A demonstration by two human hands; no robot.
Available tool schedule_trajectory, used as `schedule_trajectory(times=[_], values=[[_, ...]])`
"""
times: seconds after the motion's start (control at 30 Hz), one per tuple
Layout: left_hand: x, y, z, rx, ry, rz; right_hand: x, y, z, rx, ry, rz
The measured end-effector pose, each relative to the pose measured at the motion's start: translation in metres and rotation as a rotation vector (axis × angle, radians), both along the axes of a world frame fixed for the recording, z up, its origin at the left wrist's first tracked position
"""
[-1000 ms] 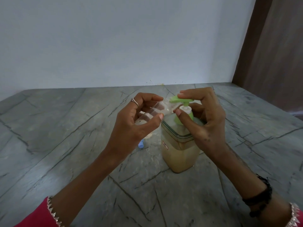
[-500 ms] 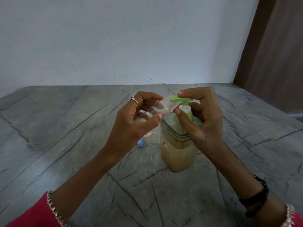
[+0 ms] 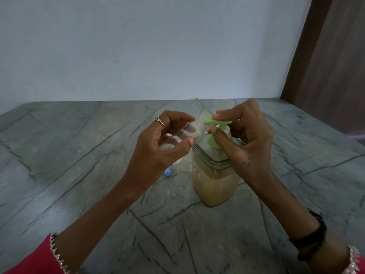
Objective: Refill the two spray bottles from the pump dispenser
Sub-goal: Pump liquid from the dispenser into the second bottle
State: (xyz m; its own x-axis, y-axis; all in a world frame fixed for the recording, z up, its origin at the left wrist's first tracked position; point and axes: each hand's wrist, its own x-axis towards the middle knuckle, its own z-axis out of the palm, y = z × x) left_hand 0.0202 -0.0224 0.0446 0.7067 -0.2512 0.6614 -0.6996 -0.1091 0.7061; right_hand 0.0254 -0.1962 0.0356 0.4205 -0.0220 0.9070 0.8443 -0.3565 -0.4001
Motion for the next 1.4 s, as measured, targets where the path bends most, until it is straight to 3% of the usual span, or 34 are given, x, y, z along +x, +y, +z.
schedule_trajectory(times=[1.4], values=[[0.0, 0.0, 0.0, -0.006, 0.024, 0.018, -0.001, 0.003, 0.008, 0.007, 0.021, -0.068]])
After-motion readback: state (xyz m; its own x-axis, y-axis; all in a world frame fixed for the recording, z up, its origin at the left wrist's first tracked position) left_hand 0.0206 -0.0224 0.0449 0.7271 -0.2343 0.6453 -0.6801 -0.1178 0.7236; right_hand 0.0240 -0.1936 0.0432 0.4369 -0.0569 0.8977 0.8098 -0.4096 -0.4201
